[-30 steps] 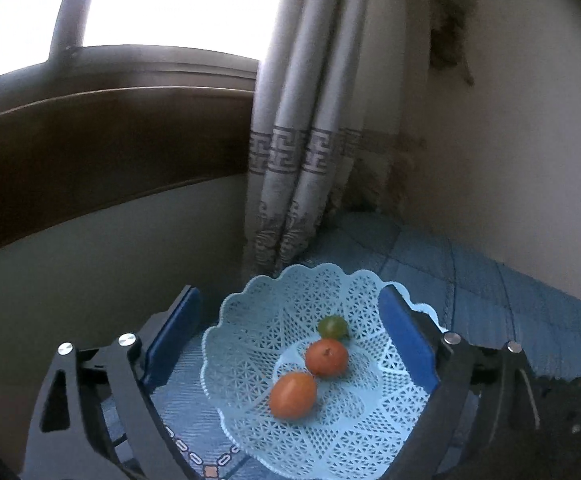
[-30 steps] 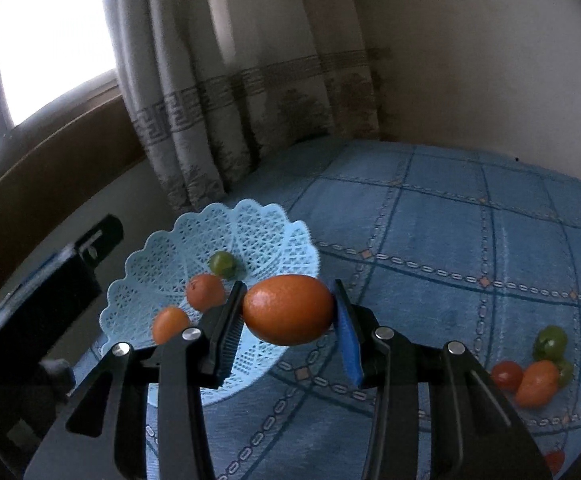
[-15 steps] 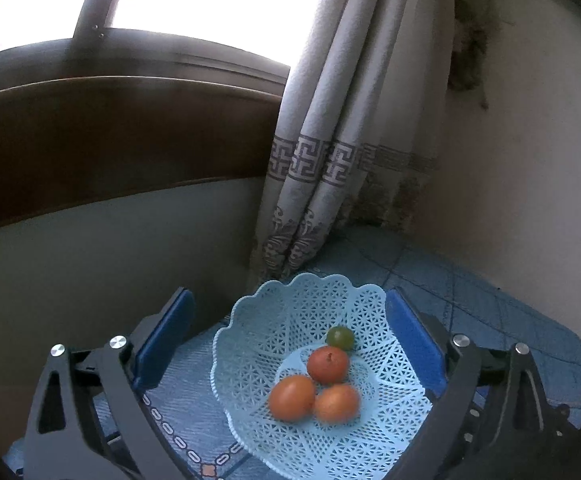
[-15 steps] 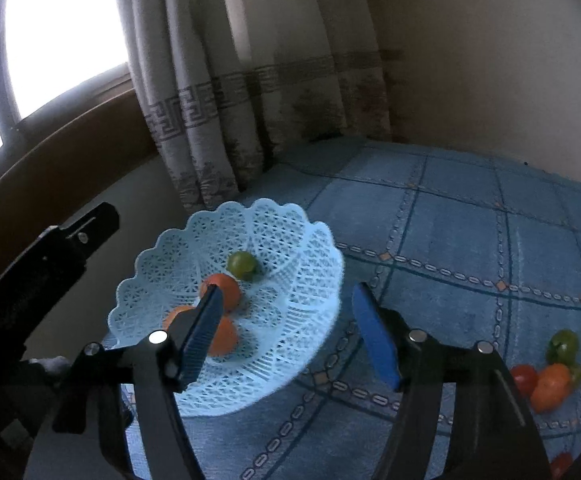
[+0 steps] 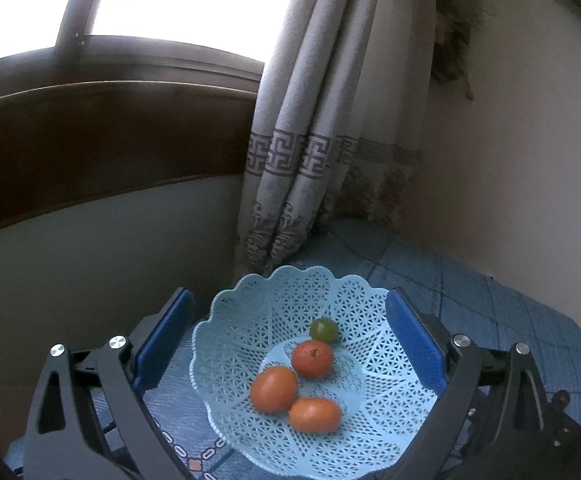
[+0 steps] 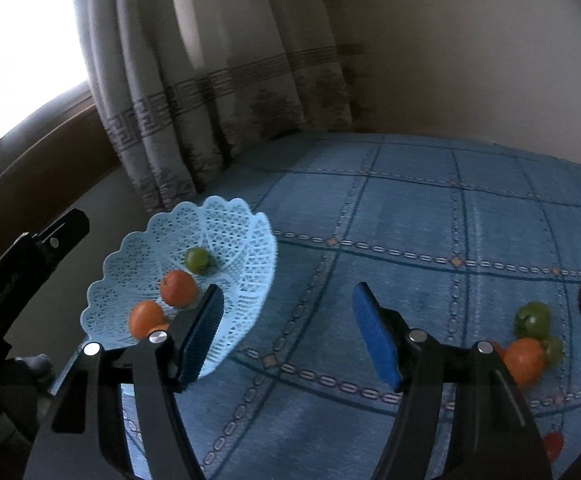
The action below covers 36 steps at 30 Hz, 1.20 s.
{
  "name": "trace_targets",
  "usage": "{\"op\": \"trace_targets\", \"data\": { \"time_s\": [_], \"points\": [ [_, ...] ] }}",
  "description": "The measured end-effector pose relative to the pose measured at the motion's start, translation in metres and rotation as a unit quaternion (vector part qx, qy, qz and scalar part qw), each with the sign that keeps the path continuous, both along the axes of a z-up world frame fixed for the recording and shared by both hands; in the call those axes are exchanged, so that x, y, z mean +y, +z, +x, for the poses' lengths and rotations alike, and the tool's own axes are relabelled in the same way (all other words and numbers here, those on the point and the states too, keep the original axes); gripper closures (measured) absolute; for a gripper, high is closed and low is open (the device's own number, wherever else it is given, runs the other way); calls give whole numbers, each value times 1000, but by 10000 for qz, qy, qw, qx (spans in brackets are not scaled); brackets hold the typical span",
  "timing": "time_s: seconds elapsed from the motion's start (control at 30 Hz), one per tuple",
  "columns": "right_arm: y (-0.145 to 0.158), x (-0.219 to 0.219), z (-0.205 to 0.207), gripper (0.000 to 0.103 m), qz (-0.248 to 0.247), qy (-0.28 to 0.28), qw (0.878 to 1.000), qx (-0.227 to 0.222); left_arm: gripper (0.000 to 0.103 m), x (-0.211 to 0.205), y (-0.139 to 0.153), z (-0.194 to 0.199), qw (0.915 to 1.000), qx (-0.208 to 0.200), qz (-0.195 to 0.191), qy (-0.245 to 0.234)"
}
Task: Organize fruits
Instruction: 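Move both open tools back over the fruit on the bed cover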
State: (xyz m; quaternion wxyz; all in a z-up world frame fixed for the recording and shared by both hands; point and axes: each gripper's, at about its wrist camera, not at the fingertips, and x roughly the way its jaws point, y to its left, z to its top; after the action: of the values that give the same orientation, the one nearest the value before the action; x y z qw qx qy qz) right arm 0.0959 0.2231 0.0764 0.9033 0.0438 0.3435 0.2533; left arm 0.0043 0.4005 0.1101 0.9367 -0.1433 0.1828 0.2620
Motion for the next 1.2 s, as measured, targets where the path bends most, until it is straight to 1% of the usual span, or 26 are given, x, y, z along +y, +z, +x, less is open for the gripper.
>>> {"op": "trace_targets", "data": {
  "time_s": [0.27, 0.53, 0.6, 0.8, 1.0, 1.2],
  "points": [
    [-6, -34, 4, 36, -7, -377, 9993, 78, 5, -20, 1, 3, 9992, 83, 200, -350],
    [-11, -75, 6, 36, -18, -775, 9969, 120, 4, -48, -7, 10, 9955, 195, 438, -819],
    [-12, -86, 7, 36, -8, -909, 9958, 134, 4, -55, -10, 11, 9940, 236, 487, -947],
    [-14, -123, 11, 36, 70, -1316, 9911, 203, 4, -84, -11, 12, 9861, 305, 805, -1422],
    [-20, -153, 17, 36, 173, -1689, 9849, 326, 4, -97, -13, 14, 9819, 374, 921, -1612],
    [-28, -168, 24, 36, 241, -1938, 9796, 478, 4, -113, -16, 13, 9756, 402, 1084, -1868]
  ]
}}
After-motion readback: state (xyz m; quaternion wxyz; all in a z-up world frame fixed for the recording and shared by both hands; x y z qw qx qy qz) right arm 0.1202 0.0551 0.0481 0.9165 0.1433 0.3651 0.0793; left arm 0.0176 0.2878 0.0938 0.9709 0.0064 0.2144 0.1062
